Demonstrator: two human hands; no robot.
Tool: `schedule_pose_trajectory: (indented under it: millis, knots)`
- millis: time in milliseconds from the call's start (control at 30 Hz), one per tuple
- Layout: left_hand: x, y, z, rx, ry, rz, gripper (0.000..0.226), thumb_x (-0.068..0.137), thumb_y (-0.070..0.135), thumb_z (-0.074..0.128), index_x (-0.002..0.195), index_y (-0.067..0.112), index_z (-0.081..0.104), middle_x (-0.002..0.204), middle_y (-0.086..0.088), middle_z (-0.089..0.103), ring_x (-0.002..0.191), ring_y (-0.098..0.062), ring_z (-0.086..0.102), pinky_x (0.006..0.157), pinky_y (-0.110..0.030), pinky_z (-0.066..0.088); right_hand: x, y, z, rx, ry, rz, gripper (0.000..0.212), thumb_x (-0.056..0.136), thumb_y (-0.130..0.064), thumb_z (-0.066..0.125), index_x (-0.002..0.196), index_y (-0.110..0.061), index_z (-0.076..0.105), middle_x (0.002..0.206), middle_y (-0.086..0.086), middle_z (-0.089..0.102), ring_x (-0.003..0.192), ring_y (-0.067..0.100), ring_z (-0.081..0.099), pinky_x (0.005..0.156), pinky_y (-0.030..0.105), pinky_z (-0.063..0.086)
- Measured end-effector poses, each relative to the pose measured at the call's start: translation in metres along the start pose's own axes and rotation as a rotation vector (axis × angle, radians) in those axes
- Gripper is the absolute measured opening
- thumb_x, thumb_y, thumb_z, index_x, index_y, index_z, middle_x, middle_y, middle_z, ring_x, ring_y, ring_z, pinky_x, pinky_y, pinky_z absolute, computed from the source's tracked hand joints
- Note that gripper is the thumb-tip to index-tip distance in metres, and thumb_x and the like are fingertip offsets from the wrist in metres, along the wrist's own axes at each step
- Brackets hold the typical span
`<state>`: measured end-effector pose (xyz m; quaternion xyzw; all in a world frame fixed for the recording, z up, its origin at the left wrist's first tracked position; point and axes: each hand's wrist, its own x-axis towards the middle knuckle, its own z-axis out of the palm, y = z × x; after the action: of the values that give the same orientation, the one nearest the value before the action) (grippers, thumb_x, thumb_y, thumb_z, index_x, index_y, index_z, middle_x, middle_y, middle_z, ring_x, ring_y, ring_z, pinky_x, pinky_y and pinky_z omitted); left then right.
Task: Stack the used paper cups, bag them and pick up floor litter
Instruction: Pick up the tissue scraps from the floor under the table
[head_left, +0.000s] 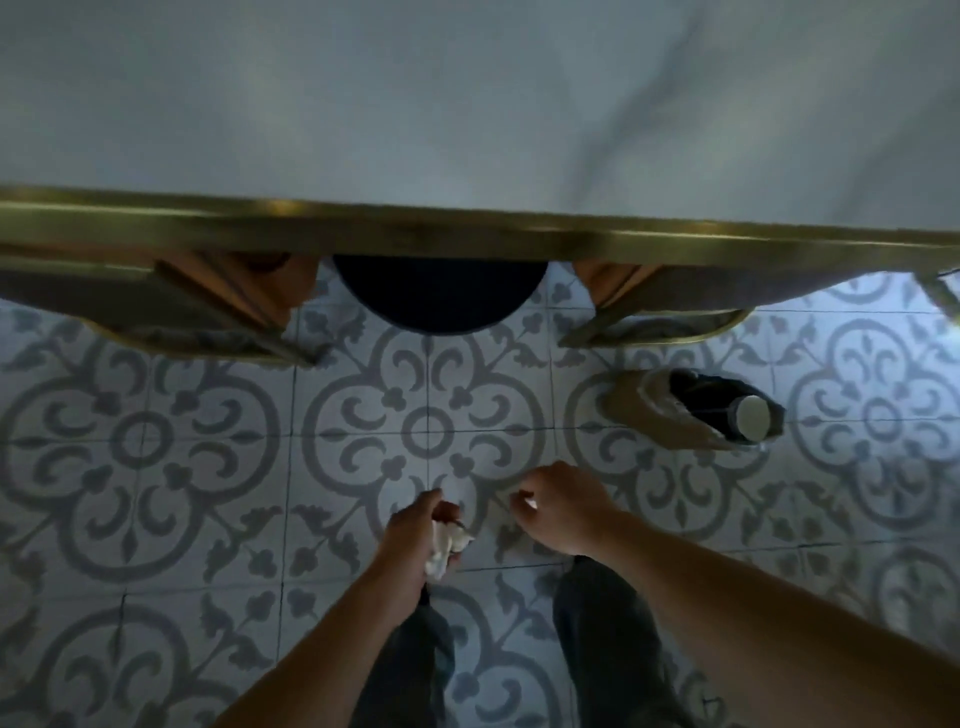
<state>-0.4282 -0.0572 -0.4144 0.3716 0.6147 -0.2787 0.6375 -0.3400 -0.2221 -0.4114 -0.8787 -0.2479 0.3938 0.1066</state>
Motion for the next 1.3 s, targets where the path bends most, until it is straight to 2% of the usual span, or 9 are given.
schedule_pose_trajectory:
  millis: [167, 233, 367, 500, 667, 733, 867, 1000, 1300]
  knots:
    - [-0.008, 0.006, 0.083, 0.092, 0.015, 0.023, 0.038, 0.098, 0.029, 0.052, 0.077, 0.0, 0.063, 0.071, -0.015, 0.063, 0.06, -0.027, 0.057, 0.053, -0.03, 0.043, -0.027, 0.078, -0.03, 0.085, -0.023, 0.062, 0.026, 0.092, -0.04, 0.052, 0.083, -0.018, 0.061, 0.077, 0.0, 0.067, 0.068, 0.012, 0.063, 0.067, 0.027, 0.054]
    - [-0.011, 0.004, 0.123, 0.127, 0.016, -0.002, 0.036, 0.098, 0.03, 0.052, 0.088, -0.003, 0.063, 0.072, -0.016, 0.062, 0.062, -0.028, 0.056, 0.056, -0.031, 0.042, -0.041, 0.117, -0.039, 0.121, -0.005, 0.119, 0.024, 0.092, -0.039, 0.053, 0.078, -0.021, 0.057, 0.073, -0.004, 0.061, 0.067, 0.011, 0.059, 0.059, 0.022, 0.044]
    - [-0.013, -0.012, 0.213, 0.225, 0.015, 0.009, 0.035, 0.1, 0.025, 0.049, 0.074, 0.004, 0.059, 0.077, -0.016, 0.06, 0.064, -0.026, 0.055, 0.055, -0.033, 0.041, -0.067, 0.205, -0.052, 0.297, 0.017, 0.304, 0.018, 0.091, -0.04, 0.054, 0.083, -0.024, 0.059, 0.078, -0.006, 0.057, 0.069, 0.008, 0.053, 0.054, 0.019, 0.032]
    - [-0.014, -0.028, 0.304, 0.304, -0.041, -0.019, 0.034, 0.101, 0.023, 0.048, 0.075, 0.004, 0.059, 0.079, -0.017, 0.059, 0.068, -0.027, 0.055, 0.057, -0.034, 0.041, -0.082, 0.287, -0.056, 0.544, 0.054, 0.517, 0.026, 0.09, -0.032, 0.055, 0.066, -0.025, 0.052, 0.069, -0.005, 0.054, 0.07, 0.013, 0.057, 0.056, 0.023, 0.039]
    - [0.006, -0.042, 0.392, 0.377, -0.112, 0.024, 0.027, 0.097, 0.027, 0.054, 0.084, 0.006, 0.066, 0.09, -0.016, 0.067, 0.081, -0.027, 0.062, 0.078, -0.039, 0.052, -0.088, 0.37, -0.057, 1.071, 0.194, 0.738, 0.019, 0.091, -0.025, 0.059, 0.082, -0.009, 0.062, 0.066, 0.005, 0.059, 0.049, 0.012, 0.054, 0.042, 0.019, 0.044]
    - [0.019, -0.045, 0.417, 0.398, -0.129, 0.028, 0.027, 0.097, 0.024, 0.053, 0.084, 0.006, 0.068, 0.093, -0.016, 0.069, 0.087, -0.027, 0.063, 0.087, -0.04, 0.051, -0.085, 0.395, -0.054, 1.27, 0.267, 0.786, 0.02, 0.091, -0.023, 0.06, 0.084, -0.006, 0.064, 0.069, 0.01, 0.063, 0.049, 0.017, 0.057, 0.047, 0.024, 0.049]
    - [0.038, -0.045, 0.456, 0.375, -0.142, 0.033, 0.03, 0.097, 0.025, 0.051, 0.078, 0.008, 0.067, 0.08, -0.011, 0.068, 0.079, -0.024, 0.062, 0.081, -0.037, 0.046, -0.079, 0.431, -0.051, 1.644, 0.374, 0.84, 0.017, 0.092, -0.018, 0.059, 0.091, -0.002, 0.065, 0.074, 0.014, 0.062, 0.056, 0.024, 0.059, 0.053, 0.033, 0.05]
    - [0.053, -0.039, 0.484, 0.325, -0.16, 0.036, 0.028, 0.101, 0.03, 0.047, 0.094, 0.01, 0.065, 0.094, -0.012, 0.068, 0.089, -0.024, 0.063, 0.083, -0.036, 0.049, -0.073, 0.45, -0.053, 1.88, 0.438, 0.798, 0.013, 0.091, -0.015, 0.057, 0.089, -0.003, 0.061, 0.085, 0.02, 0.057, 0.067, 0.027, 0.056, 0.053, 0.032, 0.047]
    - [0.077, -0.031, 0.529, 0.359, -0.254, 0.07, 0.033, 0.103, 0.034, 0.042, 0.1, 0.01, 0.064, 0.101, -0.012, 0.068, 0.093, -0.022, 0.065, 0.086, -0.036, 0.053, -0.045, 0.48, -0.05, 1.98, 0.43, 0.754, 0.037, 0.093, -0.037, 0.054, 0.108, -0.004, 0.063, 0.094, 0.014, 0.059, 0.082, 0.024, 0.058, 0.072, 0.038, 0.05]
